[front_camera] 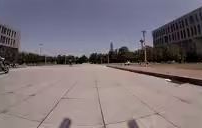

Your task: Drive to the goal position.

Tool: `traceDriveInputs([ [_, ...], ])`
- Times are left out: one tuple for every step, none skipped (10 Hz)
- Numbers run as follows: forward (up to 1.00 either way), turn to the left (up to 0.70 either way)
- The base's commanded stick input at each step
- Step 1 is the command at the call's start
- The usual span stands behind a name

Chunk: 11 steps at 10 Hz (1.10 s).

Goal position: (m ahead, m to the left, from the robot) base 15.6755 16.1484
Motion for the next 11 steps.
traceDriveInputs([
  [1.0, 0.0],
  [1.0, 0.0],
  [1.0, 0.0],
  [1.0, 0.0],
  [1.0, 0.0],
  [1.0, 0.0],
  [1.0, 0.0],
  [1.0, -0.25],
  [1.0, -0.4],
  [1.0, -0.4],
  [1.0, -0.4],
])
